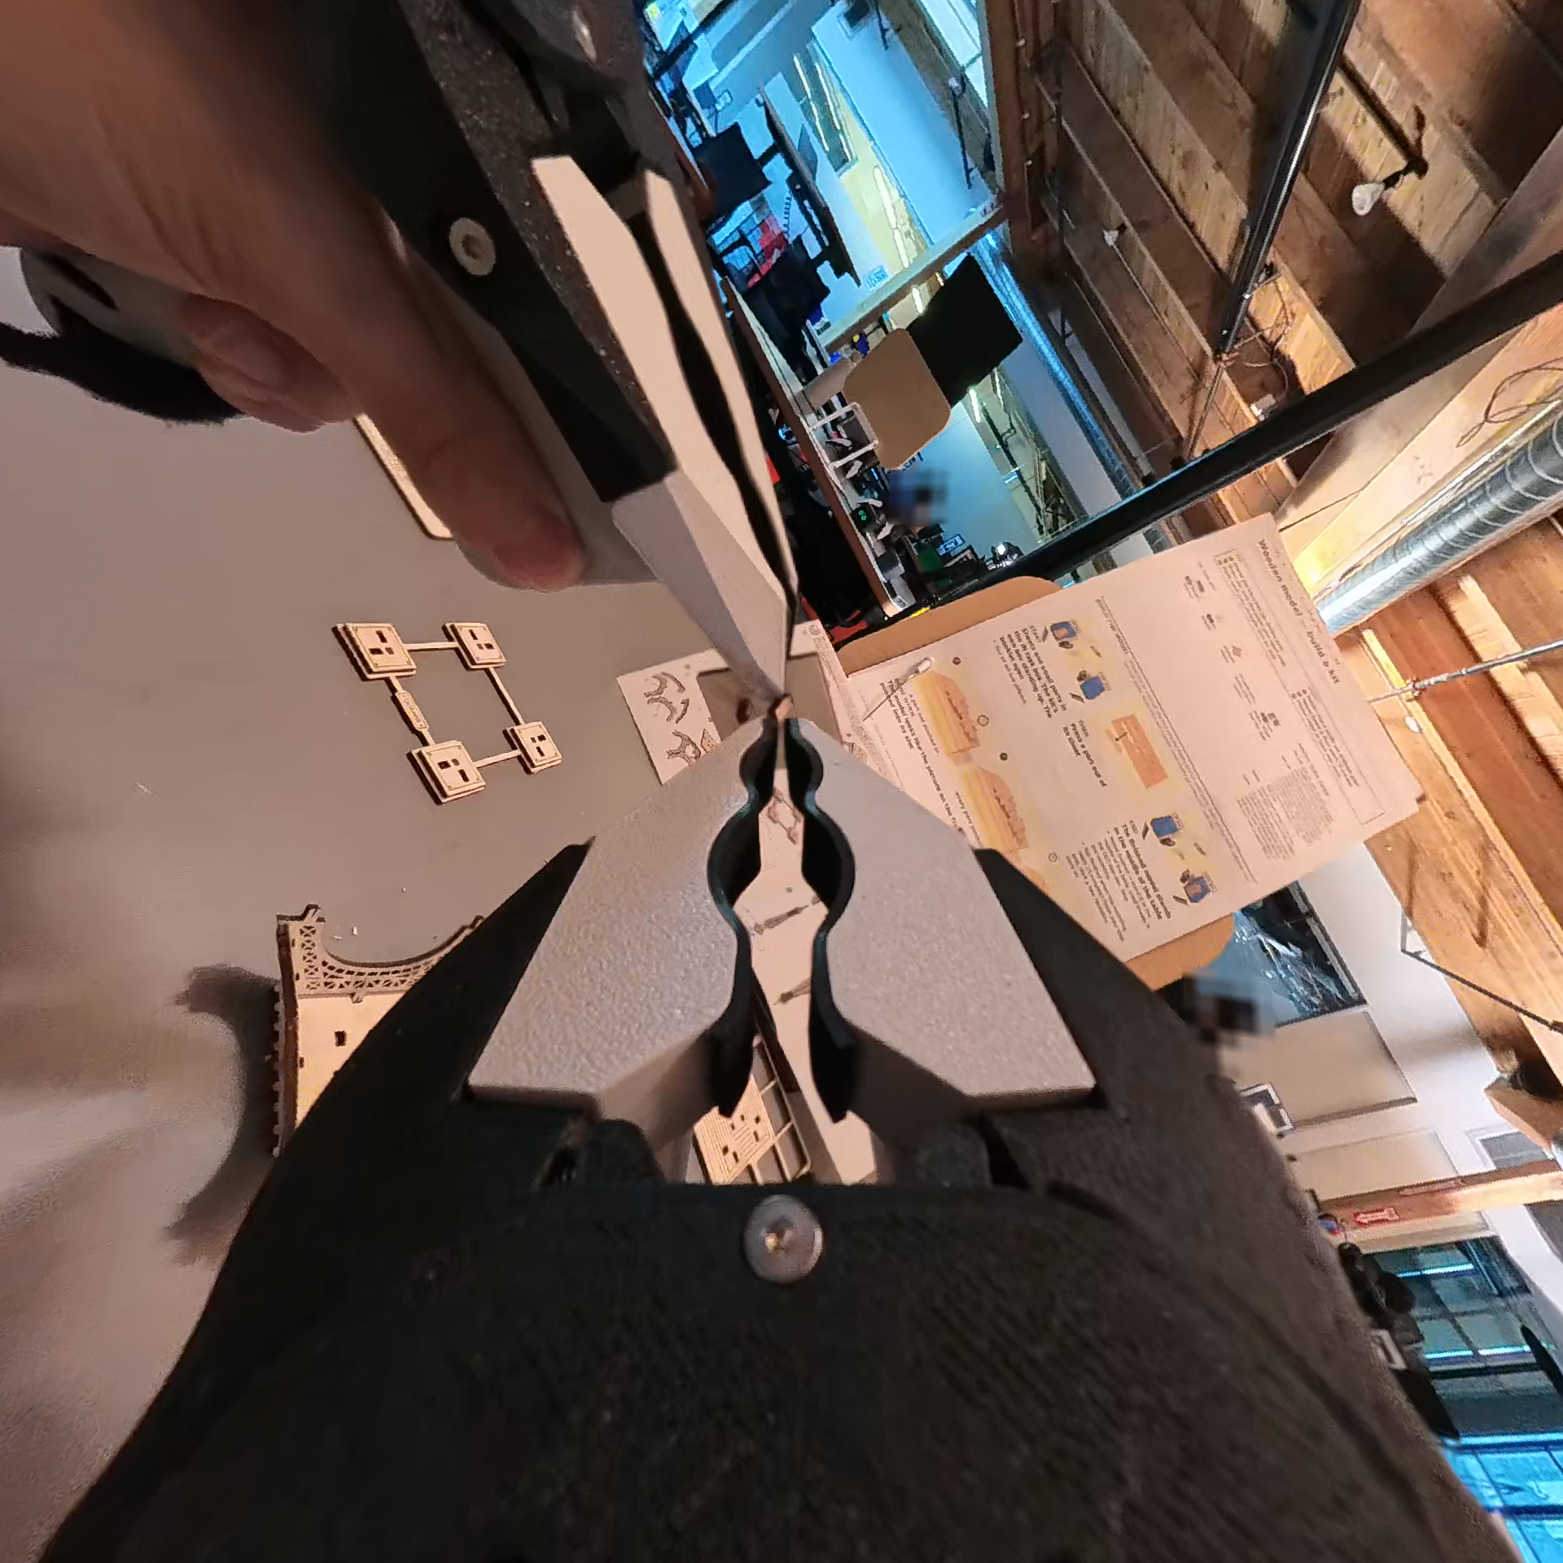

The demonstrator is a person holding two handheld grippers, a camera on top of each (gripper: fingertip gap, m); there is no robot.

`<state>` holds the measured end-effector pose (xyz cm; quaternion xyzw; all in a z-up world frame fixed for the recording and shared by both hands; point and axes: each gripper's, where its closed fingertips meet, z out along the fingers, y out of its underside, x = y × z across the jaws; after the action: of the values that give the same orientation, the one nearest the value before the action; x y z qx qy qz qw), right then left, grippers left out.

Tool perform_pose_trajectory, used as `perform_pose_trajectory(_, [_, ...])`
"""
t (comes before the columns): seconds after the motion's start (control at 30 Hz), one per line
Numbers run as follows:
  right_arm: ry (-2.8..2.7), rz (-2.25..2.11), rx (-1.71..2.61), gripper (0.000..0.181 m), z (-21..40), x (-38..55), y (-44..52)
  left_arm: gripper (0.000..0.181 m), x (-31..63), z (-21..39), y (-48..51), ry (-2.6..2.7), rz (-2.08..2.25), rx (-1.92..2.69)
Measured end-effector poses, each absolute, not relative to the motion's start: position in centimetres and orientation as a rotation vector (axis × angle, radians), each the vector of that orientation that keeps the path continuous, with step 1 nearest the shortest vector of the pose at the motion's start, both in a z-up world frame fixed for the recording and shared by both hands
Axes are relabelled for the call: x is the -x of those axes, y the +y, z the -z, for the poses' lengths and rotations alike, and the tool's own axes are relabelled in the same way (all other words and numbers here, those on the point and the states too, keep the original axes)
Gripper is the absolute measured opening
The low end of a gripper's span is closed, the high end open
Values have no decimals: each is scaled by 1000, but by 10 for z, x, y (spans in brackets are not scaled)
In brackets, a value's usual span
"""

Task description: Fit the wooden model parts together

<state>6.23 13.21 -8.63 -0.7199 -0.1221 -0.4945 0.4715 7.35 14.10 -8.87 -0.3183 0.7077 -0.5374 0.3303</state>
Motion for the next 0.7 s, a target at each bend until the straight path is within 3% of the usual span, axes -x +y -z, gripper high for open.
perform_pose_trajectory(0.13, [-314, 1247, 1778, 6, 89, -66, 134, 0, -71, 87, 138, 1860, 1425, 834])
perform_pose_trajectory(0.7, [-350, 1195, 1825, 1, 89, -66, 130, 0, -71, 88, 133, 1854, 1336, 765])
